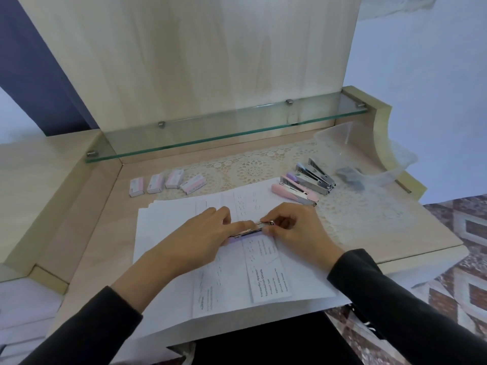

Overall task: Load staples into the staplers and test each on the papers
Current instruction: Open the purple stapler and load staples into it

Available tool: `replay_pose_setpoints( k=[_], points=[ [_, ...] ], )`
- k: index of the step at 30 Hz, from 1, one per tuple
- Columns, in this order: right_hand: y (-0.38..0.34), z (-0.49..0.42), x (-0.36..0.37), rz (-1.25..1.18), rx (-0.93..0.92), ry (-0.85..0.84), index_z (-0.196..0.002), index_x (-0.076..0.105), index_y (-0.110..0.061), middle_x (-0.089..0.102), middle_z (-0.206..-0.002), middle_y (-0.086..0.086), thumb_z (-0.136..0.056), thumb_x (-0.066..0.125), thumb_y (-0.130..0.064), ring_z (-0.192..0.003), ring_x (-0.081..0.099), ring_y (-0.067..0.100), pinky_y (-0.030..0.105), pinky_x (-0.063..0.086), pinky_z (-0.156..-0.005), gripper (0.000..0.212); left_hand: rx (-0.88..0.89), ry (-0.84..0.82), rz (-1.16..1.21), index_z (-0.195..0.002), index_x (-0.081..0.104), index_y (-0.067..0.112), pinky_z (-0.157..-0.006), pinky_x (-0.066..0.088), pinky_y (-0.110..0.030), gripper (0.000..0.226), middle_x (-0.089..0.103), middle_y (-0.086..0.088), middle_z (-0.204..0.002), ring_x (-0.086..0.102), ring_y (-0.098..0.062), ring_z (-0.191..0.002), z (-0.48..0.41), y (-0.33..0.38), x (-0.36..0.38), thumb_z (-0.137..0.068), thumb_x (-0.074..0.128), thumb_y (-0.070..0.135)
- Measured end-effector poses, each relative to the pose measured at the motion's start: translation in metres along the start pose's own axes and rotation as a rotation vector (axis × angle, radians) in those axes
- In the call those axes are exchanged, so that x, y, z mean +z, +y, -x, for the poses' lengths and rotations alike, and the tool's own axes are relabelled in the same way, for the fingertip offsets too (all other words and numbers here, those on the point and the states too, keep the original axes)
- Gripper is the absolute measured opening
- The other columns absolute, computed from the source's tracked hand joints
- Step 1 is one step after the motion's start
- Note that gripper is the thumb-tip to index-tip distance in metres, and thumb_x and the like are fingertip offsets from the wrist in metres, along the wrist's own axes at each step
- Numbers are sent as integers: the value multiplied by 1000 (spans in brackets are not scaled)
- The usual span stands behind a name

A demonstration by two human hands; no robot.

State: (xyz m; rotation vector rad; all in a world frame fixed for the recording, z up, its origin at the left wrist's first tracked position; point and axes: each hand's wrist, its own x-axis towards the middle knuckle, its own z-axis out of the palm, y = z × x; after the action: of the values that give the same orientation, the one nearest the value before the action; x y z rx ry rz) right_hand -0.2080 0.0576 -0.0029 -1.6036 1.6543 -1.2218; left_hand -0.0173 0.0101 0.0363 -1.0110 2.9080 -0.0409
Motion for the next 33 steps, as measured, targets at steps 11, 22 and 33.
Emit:
replay_pose_setpoints(
  k=[11, 22, 33],
  points=[
    [0, -1, 1, -11, -8, 0, -76, 72, -16, 70, -73, 6, -70, 75, -10, -58, 52, 6, 10, 41, -54, 9, 39, 326, 258, -115, 55, 27, -72, 39, -12, 28, 62, 1, -104, 53, -11, -89, 16, -9, 17, -87, 55, 31],
    [-1, 2, 1, 9, -42, -1, -74, 69, -12, 64, -69, 0, -68, 76, -6, -56, 50, 3, 8, 41, -56, 11, -163, 710, 423, -88, 51, 25, -107, 31, -33, 12, 63, 7, -63, 58, -7, -55, -1, 23, 26, -77, 51, 31],
    [-3, 2, 1, 72, -123, -24, -85, 71, -17, 60, -70, -15, -71, 74, -8, -63, 52, -7, 5, 41, -58, 16, -296, 531, 259, -93, 70, 13, -88, 45, -48, 41, 71, 1, -87, 64, -18, -78, 28, -3, 38, -74, 55, 46]
  ],
)
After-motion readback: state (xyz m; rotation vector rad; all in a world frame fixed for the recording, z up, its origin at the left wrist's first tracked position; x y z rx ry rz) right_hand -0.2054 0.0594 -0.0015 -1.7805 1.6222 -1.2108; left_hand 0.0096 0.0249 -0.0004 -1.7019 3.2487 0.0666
